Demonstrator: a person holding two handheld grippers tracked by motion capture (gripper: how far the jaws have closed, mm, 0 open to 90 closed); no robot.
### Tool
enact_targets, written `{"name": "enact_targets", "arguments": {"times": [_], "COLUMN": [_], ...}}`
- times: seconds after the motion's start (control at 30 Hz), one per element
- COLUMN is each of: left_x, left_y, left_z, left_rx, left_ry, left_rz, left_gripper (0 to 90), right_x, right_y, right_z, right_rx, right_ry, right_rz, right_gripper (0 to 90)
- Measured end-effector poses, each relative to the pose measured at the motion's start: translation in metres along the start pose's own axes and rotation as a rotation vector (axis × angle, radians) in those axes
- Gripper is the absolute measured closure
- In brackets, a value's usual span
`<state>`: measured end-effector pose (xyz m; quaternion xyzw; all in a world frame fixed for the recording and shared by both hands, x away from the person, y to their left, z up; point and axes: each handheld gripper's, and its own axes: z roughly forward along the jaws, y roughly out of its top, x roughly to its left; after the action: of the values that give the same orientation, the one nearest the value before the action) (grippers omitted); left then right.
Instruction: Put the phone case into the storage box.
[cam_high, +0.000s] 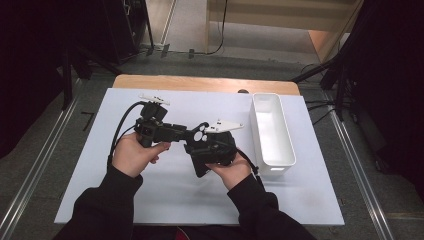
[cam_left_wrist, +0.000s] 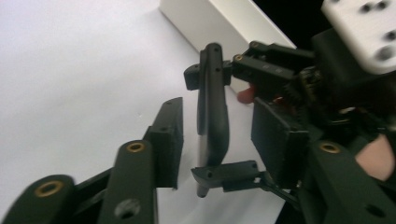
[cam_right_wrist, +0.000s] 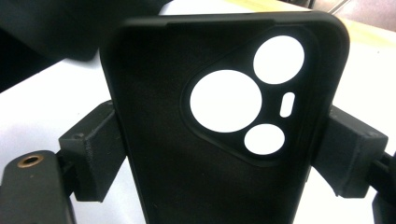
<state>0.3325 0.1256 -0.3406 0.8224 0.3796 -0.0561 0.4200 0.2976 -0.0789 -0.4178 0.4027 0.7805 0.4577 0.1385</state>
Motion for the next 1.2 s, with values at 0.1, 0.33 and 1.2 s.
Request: {"name": "enact_targets", "arguments": {"times": [0.1, 0.33, 1.2], "left_x": [0.001, 0.005, 0.035], "left_y": [0.001, -0.001, -0.028], "left_z": [-0.006, -0.011, 0.009], "left_rx": [-0.008, 0.000, 0.029], "left_ry": [-0.010, -0.015, -0.084], "left_rz": [0.008, 0.068, 0.172], "left_gripper": [47.2, 37.9, 28.0], "right_x": [-0.003, -0.010, -0.045], "right_y": [-0.001, 0.000, 0.011], "right_z": [0.000, -0.004, -0.031], "right_rx": [0.010, -0.001, -0.018], "right_ry": [0.005, 0.018, 0.207], "right_rz": [0.007, 0.031, -0.033], "right_gripper": [11.8, 11.8, 11.7]}}
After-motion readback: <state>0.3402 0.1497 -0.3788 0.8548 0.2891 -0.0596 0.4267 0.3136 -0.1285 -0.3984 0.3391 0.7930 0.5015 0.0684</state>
